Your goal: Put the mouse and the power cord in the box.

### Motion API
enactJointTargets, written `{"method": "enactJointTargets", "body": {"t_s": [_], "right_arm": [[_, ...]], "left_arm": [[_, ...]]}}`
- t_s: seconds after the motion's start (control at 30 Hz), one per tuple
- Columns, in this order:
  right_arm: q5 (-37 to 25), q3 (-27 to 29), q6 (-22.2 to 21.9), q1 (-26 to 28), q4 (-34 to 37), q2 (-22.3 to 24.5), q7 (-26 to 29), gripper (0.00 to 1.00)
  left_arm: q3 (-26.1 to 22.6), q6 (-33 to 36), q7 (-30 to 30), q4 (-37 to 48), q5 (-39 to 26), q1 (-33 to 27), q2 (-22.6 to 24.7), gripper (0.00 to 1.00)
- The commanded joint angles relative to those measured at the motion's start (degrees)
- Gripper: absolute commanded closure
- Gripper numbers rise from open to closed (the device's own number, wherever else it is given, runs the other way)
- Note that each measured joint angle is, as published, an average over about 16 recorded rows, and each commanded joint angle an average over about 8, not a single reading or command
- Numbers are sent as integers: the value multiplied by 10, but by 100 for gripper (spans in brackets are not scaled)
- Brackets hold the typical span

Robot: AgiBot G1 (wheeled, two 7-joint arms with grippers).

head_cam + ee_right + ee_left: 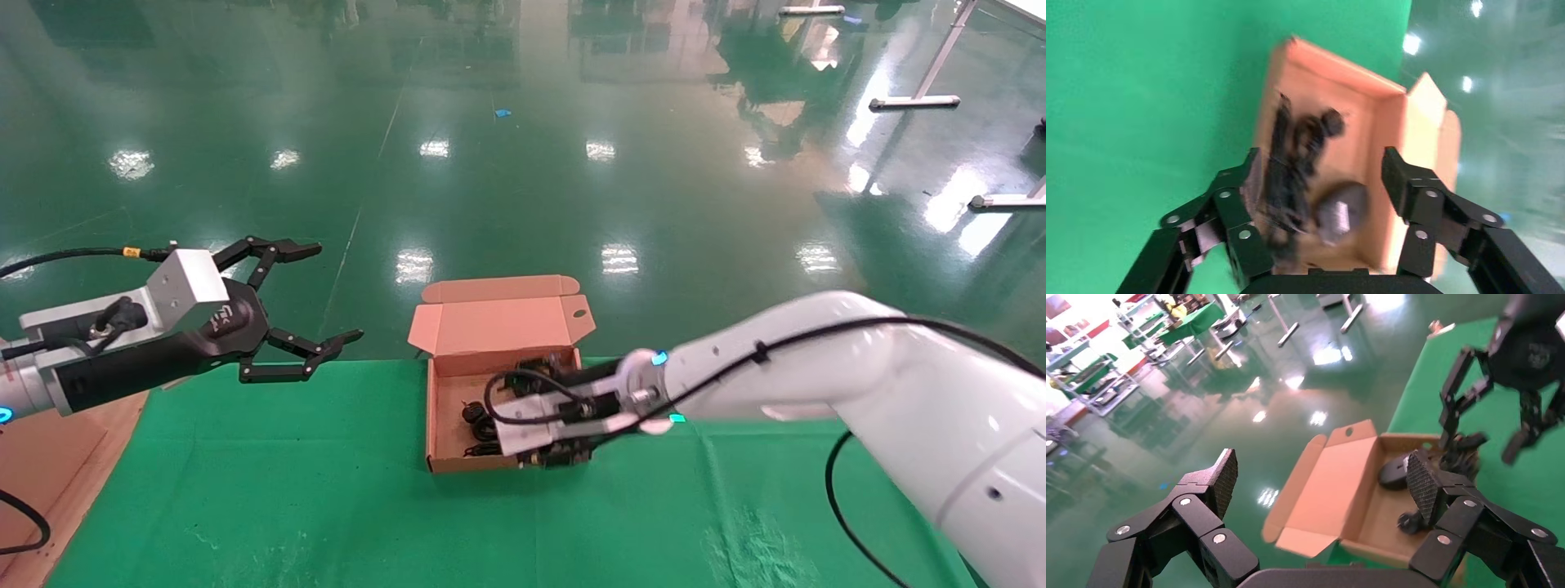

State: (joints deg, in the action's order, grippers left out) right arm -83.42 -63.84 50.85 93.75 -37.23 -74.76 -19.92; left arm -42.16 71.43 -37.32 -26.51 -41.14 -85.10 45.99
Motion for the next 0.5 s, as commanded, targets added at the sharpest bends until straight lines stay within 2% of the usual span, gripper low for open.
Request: {"method": "enactJointTargets", "body": {"t_s": [0.03, 0.5], "right_arm": [[12, 14, 10, -9, -11, 11, 9, 0], [119, 137, 100, -92, -104, 114, 88, 0]], "left_arm": [[4, 2, 7, -7, 0, 3, -2, 0], [69, 38, 126, -123, -2, 62, -29, 0]]}}
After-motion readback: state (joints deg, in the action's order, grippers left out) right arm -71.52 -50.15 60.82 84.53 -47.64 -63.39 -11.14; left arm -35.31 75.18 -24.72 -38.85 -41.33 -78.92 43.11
